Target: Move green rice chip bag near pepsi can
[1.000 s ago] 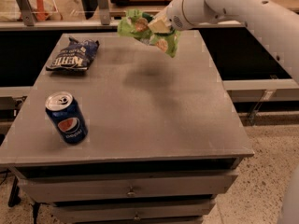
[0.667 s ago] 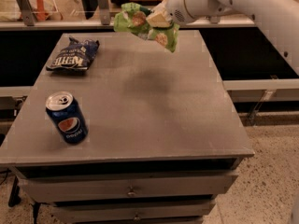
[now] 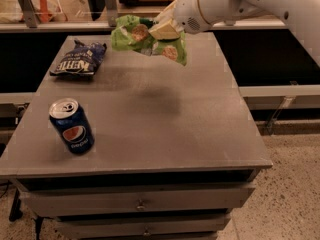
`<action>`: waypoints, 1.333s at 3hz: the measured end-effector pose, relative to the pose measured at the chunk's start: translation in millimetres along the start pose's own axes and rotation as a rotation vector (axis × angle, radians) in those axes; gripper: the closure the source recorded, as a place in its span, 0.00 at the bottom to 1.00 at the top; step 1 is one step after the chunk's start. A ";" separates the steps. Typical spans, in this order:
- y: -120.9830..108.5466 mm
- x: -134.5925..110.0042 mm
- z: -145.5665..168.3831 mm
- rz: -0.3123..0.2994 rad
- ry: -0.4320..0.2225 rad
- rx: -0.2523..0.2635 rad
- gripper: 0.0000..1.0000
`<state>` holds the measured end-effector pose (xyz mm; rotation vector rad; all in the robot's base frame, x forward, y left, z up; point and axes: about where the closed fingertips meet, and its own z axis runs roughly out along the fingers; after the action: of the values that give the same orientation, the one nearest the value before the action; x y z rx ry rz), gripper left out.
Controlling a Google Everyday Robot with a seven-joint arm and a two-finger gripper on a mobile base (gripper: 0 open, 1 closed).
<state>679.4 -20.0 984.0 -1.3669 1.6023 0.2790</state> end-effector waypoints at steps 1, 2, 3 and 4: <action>37.3 -9.4 -1.9 -0.034 -0.017 -0.095 1.00; 75.0 -22.2 1.8 -0.052 -0.052 -0.180 1.00; 79.7 -22.6 4.5 -0.050 -0.044 -0.185 1.00; 96.6 -26.8 10.1 -0.047 -0.044 -0.201 1.00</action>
Offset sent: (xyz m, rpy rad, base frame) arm -0.0948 0.0561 -0.0184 0.0098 0.0845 0.2571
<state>599.4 36.9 961.3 -1.5377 1.5364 0.4485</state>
